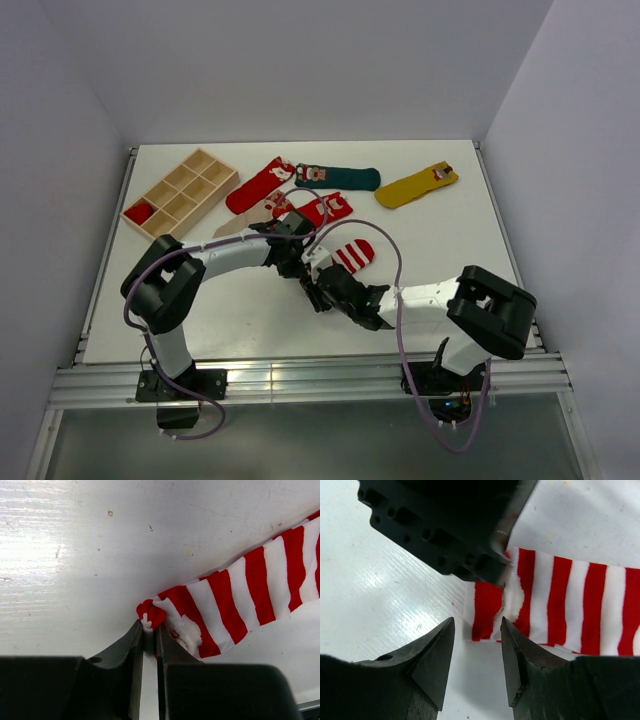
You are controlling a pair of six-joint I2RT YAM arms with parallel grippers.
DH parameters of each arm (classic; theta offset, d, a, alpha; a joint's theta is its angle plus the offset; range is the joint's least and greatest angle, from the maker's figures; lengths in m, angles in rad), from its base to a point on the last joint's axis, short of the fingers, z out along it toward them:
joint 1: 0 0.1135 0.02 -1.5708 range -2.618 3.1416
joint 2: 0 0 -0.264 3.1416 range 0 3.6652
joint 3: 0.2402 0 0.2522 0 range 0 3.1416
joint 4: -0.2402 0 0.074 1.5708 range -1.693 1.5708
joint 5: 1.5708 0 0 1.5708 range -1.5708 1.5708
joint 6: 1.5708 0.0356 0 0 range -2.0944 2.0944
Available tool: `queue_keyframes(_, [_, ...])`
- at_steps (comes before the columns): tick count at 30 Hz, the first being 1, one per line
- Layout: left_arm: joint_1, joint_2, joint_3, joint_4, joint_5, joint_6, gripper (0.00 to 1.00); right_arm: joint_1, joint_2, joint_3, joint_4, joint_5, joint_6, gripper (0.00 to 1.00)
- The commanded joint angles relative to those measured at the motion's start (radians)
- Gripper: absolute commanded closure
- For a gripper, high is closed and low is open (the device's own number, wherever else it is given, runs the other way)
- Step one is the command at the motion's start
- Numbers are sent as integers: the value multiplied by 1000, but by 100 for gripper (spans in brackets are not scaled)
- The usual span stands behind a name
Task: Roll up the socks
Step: Roll the sock at the center of the board.
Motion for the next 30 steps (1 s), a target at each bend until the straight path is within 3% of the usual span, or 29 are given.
queue_keyframes(1, [-3, 21, 30, -41, -9, 29, 100, 29, 32, 53, 72, 72, -46, 50])
queue_keyframes(7, [-3, 29, 31, -38, 2, 29, 100, 52, 99, 91, 70, 127, -60, 52])
queue_keyframes(10, [-3, 30, 35, -39, 6, 29, 100, 57, 118, 100, 66, 133, -63, 58])
queue_keyframes(13, [-3, 33, 33, -30, 18, 29, 100, 59, 144, 103, 47, 146, -50, 68])
queue_keyframes(18, [2, 3, 15, -10, 3, 14, 98, 53, 139, 79, 14, 152, 9, 98])
queue_keyframes(21, [11, -43, -7, 20, -8, -8, 89, 27, 97, 54, 7, 60, 55, 100])
queue_keyframes(23, [23, -74, -42, 56, -11, -34, 76, -16, 72, 39, 4, -38, 94, 100])
queue_keyframes(26, [47, -159, -97, 106, -15, -77, 52, -87, 37, 34, -15, -171, 159, 100])
queue_keyframes(27, [54, -180, -125, 117, -23, -89, 33, -107, 29, 30, -16, -214, 176, 100])
queue_keyframes(30, [66, -256, -185, 164, -53, -135, 17, -170, 0, 2, 27, -346, 242, 100])
